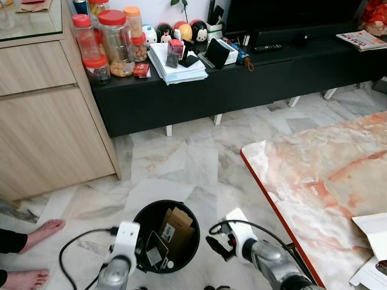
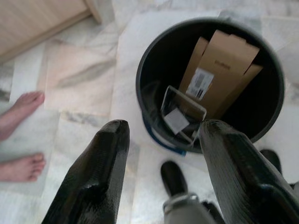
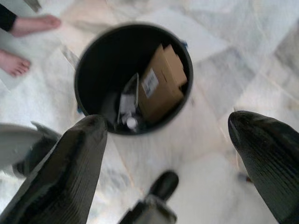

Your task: Picking trash to rubbish bin

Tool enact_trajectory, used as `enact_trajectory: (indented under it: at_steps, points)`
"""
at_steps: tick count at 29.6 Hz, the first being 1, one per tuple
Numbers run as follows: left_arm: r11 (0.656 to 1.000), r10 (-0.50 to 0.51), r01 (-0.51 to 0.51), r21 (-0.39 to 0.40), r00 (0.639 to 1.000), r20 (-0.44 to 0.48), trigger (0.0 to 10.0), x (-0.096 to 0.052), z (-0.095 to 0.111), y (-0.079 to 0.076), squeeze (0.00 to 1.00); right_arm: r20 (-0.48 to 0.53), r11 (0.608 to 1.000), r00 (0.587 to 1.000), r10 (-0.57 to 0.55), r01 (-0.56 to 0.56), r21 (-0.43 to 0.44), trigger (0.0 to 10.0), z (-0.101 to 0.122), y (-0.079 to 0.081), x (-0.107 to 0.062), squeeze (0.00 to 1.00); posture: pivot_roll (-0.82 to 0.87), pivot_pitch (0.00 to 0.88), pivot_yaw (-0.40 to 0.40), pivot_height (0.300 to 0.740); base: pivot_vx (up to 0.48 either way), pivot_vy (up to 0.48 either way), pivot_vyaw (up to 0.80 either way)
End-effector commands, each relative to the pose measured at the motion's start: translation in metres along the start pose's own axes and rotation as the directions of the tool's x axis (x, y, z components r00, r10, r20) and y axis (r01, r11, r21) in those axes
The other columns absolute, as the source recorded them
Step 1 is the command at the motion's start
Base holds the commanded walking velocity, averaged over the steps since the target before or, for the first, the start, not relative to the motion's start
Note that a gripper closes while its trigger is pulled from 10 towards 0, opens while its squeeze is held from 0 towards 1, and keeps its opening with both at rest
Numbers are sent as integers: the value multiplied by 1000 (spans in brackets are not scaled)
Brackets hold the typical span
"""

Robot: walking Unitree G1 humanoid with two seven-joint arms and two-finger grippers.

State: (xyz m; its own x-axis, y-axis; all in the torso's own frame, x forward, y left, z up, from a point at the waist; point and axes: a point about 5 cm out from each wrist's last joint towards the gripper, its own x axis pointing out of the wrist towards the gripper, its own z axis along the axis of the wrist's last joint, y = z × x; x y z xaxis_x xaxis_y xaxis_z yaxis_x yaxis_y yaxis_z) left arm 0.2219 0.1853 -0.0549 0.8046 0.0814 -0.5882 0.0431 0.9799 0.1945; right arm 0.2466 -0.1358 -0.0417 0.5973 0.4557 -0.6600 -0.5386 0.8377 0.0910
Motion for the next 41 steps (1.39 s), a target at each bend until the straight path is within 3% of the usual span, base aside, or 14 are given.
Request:
enact_trajectory:
  at_steps: [1, 6, 20, 41]
  points:
    - [999, 36, -38, -31, 998, -58, 10000, -4, -13, 3, 0, -41, 1000, 999, -23, 23, 3, 10000, -8, -2, -2, 0, -53, 88, -62, 740, 0, 0, 0]
    - [995, 72, -78, -57, 993, -95, 10000, -7, -21, 6, 0, -85, 998, 995, -54, 55, 4, 10000, -17, -4, -5, 0, -46, 71, -55, 740, 0, 0, 0]
    - [991, 111, -119, -68, 987, -114, 10000, -7, -22, 11, 0, -82, 998, 995, -53, 56, 33, 10000, -17, 2, -1, 0, -39, 30, -46, 740, 0, 0, 0]
    - [991, 100, -109, -77, 989, -109, 10000, -7, -21, 8, 0, -79, 998, 996, -49, 52, 39, 10000, -16, 2, -1, 0, -37, 13, -49, 740, 0, 0, 0]
